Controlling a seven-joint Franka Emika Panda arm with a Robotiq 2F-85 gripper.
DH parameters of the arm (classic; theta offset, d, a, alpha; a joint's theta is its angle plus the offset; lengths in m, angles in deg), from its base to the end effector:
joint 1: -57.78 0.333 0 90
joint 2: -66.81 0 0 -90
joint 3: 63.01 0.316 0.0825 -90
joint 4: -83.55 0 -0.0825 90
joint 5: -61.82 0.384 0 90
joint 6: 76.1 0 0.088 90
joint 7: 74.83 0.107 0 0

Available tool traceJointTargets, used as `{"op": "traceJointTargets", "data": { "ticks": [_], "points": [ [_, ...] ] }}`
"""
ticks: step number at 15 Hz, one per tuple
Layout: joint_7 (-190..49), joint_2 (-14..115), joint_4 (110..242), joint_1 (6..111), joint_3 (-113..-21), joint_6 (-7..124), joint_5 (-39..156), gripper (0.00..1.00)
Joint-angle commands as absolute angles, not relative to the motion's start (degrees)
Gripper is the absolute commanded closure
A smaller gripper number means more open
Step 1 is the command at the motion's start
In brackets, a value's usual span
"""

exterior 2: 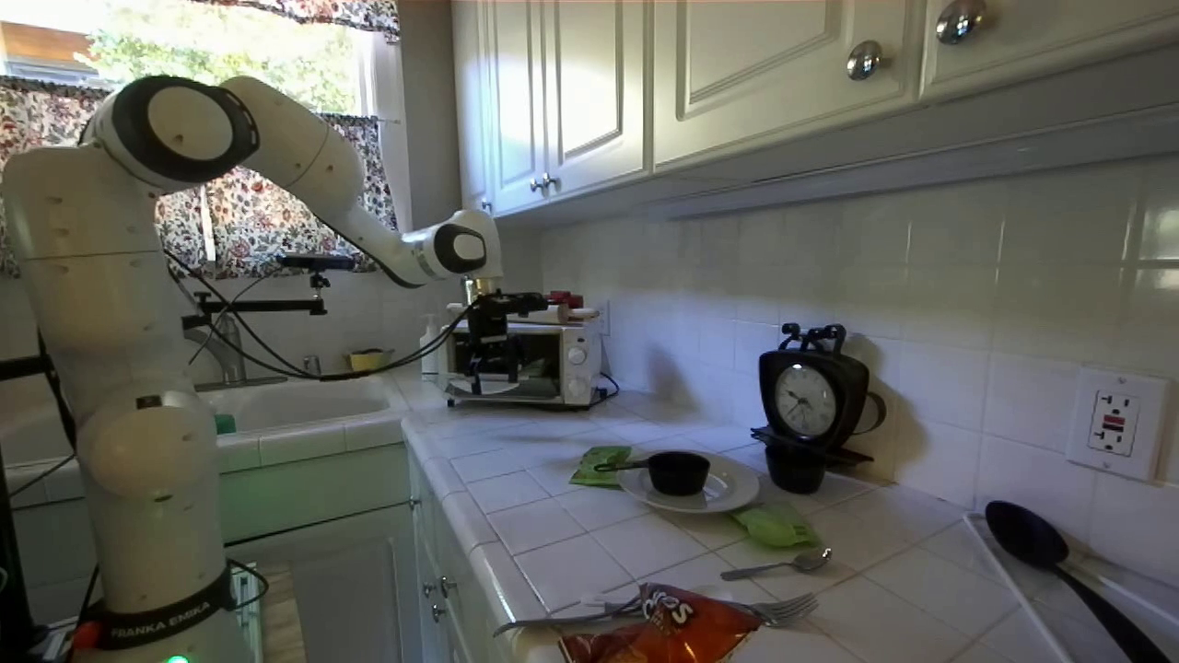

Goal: Put the rolling pin on top of the oven then open the oven door.

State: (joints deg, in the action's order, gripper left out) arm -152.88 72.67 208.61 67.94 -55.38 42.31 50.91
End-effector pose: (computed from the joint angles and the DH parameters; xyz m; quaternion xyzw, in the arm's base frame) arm 0.4905 0.1481 0.4327 0.6330 0.7689 -0.0518 0.0740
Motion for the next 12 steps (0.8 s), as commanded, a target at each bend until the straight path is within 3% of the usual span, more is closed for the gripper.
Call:
{"op": "traceJointTargets", "data": {
  "ticks": [1,12],
  "points": [
    [-151.8,70.3,206.8,67.2,-55.9,38.8,53.5,0.0],
    [-148.7,69.6,206.1,64.1,-57.9,41.9,60.8,0.0]
  ]
}}
